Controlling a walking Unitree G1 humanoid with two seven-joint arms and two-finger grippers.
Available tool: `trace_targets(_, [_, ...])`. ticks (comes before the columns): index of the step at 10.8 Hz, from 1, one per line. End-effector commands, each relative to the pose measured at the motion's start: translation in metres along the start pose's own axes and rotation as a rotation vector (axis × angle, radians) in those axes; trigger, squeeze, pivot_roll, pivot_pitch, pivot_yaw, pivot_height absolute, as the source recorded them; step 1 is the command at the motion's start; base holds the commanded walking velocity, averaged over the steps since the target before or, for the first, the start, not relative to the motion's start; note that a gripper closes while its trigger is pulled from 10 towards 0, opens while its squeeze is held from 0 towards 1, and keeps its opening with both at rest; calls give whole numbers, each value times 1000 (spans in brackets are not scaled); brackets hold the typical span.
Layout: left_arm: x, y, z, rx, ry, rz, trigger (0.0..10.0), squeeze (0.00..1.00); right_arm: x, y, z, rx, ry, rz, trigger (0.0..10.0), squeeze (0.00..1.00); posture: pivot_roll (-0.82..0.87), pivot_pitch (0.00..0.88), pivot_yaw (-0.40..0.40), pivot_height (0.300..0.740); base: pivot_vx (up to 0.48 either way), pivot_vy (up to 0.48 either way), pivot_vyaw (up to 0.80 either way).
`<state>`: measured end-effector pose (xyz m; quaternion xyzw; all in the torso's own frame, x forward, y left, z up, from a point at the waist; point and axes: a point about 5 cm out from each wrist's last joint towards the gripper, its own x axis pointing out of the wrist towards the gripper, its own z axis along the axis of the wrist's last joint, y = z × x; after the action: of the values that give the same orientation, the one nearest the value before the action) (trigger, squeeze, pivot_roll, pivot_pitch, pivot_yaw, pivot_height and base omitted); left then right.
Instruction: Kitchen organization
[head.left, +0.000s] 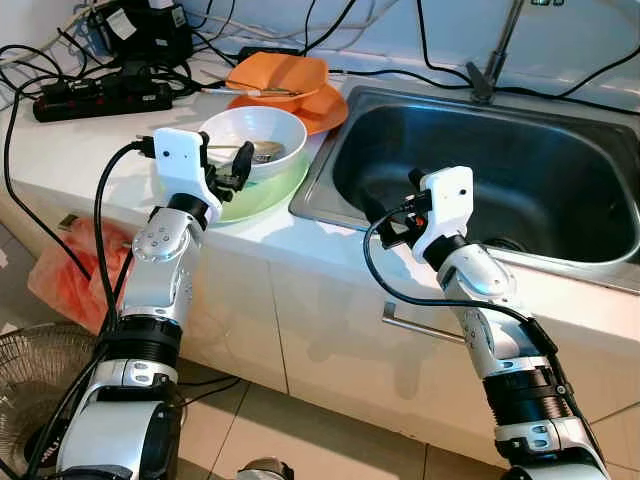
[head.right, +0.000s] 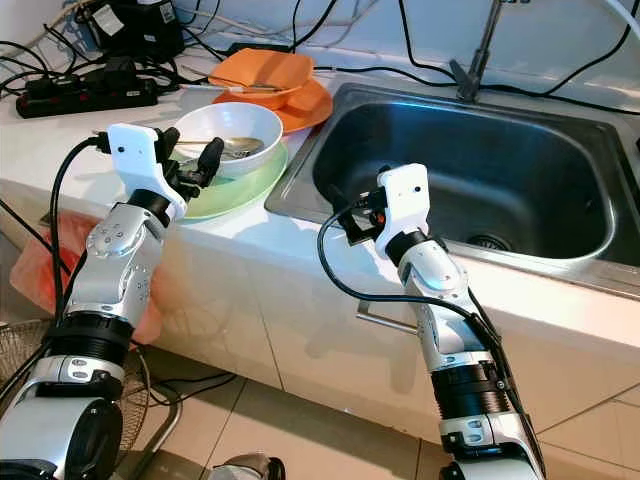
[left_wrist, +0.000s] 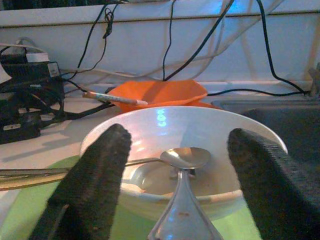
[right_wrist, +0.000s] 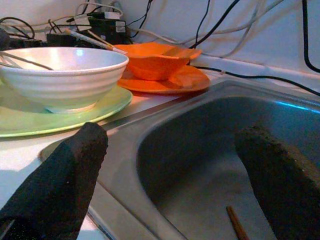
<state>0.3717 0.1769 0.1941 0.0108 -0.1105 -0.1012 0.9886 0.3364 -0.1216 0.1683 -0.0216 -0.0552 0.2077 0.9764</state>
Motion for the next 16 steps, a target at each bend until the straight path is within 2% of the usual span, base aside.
trace_targets(1, [1, 0, 0, -5, -3, -7, 0, 0, 1, -1, 4, -1, -16, -9, 10000, 788, 218, 59, 41, 740, 0, 0, 0])
trace_targets(14, [3, 2, 2, -12, -12, -11, 0, 0, 1, -3, 5, 5, -26, -28, 10000, 788, 219, 60, 44, 740, 0, 0, 0])
trace_targets(16, [8, 0, 11, -44, -26, -13, 0, 0, 2, -4, 5, 3, -29, -33, 10000, 784, 221, 60, 43, 740, 0, 0, 0])
